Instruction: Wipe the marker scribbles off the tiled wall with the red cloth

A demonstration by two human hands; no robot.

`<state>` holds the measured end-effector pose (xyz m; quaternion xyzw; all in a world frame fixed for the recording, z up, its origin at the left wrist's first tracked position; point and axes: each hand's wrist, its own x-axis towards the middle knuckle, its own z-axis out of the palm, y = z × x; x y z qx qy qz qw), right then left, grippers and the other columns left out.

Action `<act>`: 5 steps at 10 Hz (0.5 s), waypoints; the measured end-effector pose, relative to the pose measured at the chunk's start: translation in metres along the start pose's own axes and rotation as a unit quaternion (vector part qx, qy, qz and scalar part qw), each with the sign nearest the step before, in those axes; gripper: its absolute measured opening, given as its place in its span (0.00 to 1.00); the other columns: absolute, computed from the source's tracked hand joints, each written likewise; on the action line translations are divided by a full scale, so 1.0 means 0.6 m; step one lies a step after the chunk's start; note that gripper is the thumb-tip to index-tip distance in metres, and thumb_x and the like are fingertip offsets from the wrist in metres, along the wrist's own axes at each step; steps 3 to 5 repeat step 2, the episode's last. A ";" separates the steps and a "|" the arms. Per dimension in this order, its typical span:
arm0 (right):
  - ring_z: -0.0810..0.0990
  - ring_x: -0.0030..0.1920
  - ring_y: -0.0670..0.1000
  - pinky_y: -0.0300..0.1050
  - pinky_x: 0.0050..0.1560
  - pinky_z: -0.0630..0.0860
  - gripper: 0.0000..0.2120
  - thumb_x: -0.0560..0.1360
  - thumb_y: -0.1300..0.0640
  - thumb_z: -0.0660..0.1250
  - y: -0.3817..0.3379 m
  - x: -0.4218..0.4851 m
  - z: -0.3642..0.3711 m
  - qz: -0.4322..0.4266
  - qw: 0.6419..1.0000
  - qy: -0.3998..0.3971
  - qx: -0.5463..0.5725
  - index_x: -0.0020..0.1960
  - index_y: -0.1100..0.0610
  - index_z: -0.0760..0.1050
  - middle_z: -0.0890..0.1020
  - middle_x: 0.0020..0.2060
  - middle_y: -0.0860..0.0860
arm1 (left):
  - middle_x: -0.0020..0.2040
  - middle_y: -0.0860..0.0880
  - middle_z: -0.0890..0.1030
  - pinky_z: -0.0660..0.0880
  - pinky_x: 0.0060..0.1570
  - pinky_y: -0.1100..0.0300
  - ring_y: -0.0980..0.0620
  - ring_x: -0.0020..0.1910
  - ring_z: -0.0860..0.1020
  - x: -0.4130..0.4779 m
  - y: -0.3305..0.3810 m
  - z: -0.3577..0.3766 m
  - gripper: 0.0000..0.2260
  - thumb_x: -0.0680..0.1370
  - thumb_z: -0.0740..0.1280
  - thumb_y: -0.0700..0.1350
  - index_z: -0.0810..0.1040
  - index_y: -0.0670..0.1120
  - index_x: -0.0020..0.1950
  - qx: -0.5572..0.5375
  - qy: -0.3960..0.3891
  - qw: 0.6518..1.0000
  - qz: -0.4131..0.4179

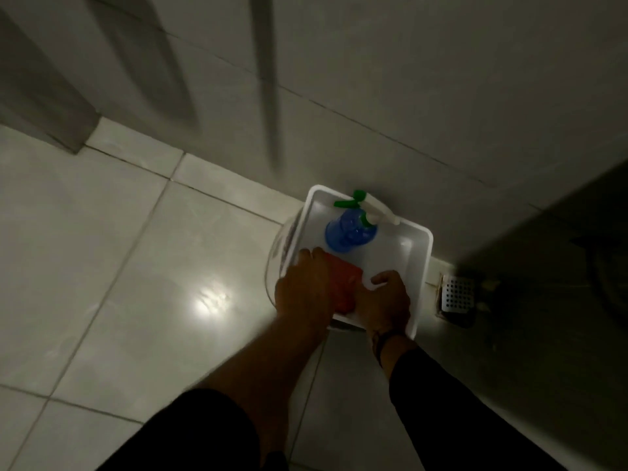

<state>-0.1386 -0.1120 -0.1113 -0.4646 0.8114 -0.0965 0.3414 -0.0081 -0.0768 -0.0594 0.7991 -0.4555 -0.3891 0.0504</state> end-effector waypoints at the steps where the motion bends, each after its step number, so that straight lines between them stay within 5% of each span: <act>1: 0.85 0.51 0.60 0.49 0.47 0.80 0.11 0.78 0.49 0.76 -0.061 -0.128 -0.070 -0.034 0.999 0.003 0.021 0.50 0.51 0.75 0.83 0.47 0.52 | 0.72 0.51 0.77 0.76 0.60 0.56 0.49 0.68 0.80 -0.118 -0.043 -0.061 0.24 0.84 0.63 0.55 0.67 0.54 0.80 -0.029 0.027 0.999 -0.006; 2: 0.86 0.49 0.60 0.55 0.52 0.84 0.10 0.77 0.55 0.78 -0.133 -0.239 -0.139 -0.084 0.993 -0.002 0.083 0.46 0.53 0.77 0.83 0.39 0.50 | 0.76 0.55 0.75 0.74 0.65 0.58 0.53 0.73 0.77 -0.198 -0.088 -0.127 0.27 0.83 0.63 0.60 0.66 0.59 0.81 -0.036 0.073 0.996 -0.043; 5: 0.86 0.49 0.60 0.55 0.52 0.84 0.10 0.77 0.55 0.78 -0.133 -0.239 -0.139 -0.084 0.993 -0.002 0.083 0.46 0.53 0.77 0.83 0.39 0.50 | 0.76 0.55 0.75 0.74 0.65 0.58 0.53 0.73 0.77 -0.198 -0.088 -0.127 0.27 0.83 0.63 0.60 0.66 0.59 0.81 -0.036 0.073 0.996 -0.043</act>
